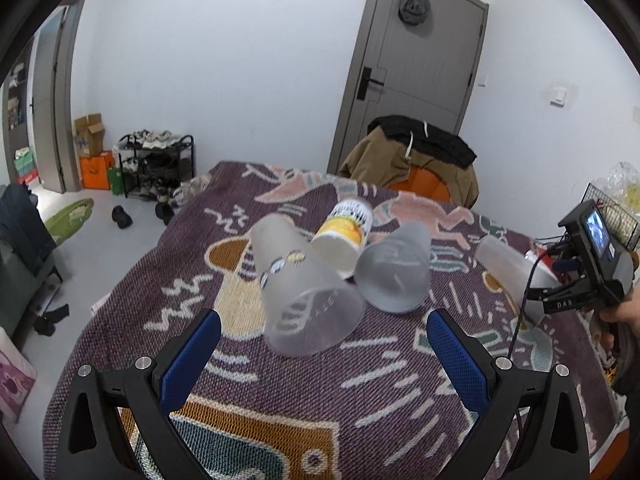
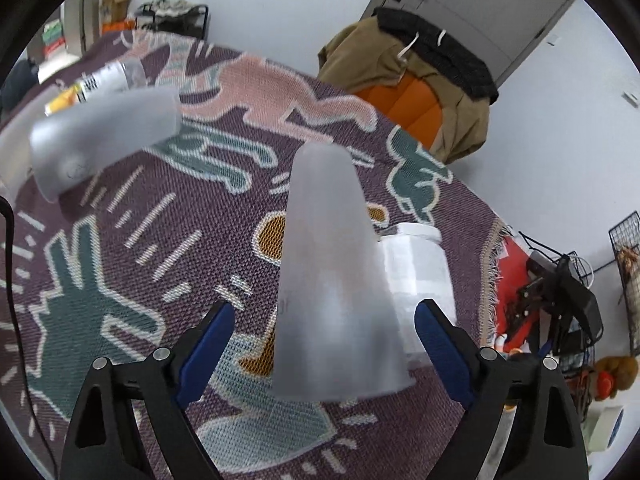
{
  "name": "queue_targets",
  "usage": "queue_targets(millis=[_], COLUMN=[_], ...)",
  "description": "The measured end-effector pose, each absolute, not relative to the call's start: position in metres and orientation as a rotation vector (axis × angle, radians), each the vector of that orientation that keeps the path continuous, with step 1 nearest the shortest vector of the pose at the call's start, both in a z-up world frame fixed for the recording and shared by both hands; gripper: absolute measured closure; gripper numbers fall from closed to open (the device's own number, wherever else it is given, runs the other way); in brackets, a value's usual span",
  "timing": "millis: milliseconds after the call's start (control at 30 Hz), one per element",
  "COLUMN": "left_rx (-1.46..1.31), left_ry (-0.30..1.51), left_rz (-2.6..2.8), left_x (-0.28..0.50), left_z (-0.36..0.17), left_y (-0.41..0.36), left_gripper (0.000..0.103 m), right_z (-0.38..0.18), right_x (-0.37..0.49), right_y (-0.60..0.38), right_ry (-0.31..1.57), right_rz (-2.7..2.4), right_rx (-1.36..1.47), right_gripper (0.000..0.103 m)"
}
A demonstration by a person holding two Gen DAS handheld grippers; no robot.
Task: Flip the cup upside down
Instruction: 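Close the right gripper around the frosted cup's body, then lift the frosted cup with the right gripper and rotate it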
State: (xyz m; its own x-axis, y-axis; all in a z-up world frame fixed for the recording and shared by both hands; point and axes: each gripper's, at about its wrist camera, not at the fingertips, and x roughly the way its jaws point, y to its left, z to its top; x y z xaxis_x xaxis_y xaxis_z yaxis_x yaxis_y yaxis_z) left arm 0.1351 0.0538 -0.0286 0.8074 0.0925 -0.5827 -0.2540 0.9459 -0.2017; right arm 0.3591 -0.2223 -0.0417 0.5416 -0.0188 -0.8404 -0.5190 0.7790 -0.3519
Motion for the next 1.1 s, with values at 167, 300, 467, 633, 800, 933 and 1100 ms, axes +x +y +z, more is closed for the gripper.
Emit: queue_targets(millis=[167,300,467,633,800,933,1100], left_rx=[-0.293,-0.322,-0.356,-0.360,-0.353,-0.351,-0.363], left_ry=[0.637,0.653,0.657,0.655,0.636,0.628,0.615], left_rz=[0.201,0.217,0.225,0.222,0.222,0.208,0.203], left_x=[0.134,0.132,0.132,0.130,0.122,0.117,0.109], left_z=[-0.043,-0.051,-0.057,-0.057,-0.052,-0.051,-0.048], left_y=[0.064,0.075,0.084,0.084,0.082,0.081,0.084], left_gripper=[0.000,0.000,0.000,0.000,0.000,0.000,0.000], right_z=[-0.063,-0.071,-0.060,-0.042,-0.022,-0.004,0.017], right_x=[0.374,0.381,0.377,0.360,0.338,0.312,0.290], right_y=[-0.209,-0.210,-0.211,-0.208,-0.209,-0.209,-0.206], right_ry=[1.029,1.053,1.063,1.029,1.006,0.975,0.932], right_rz=[0.276,0.193,0.223,0.242,0.260,0.292,0.326], right_rx=[-0.726,-0.792,-0.772,-0.755,-0.718,-0.698,-0.660], right_gripper=[0.011,0.027,0.028,0.029,0.029,0.029,0.029])
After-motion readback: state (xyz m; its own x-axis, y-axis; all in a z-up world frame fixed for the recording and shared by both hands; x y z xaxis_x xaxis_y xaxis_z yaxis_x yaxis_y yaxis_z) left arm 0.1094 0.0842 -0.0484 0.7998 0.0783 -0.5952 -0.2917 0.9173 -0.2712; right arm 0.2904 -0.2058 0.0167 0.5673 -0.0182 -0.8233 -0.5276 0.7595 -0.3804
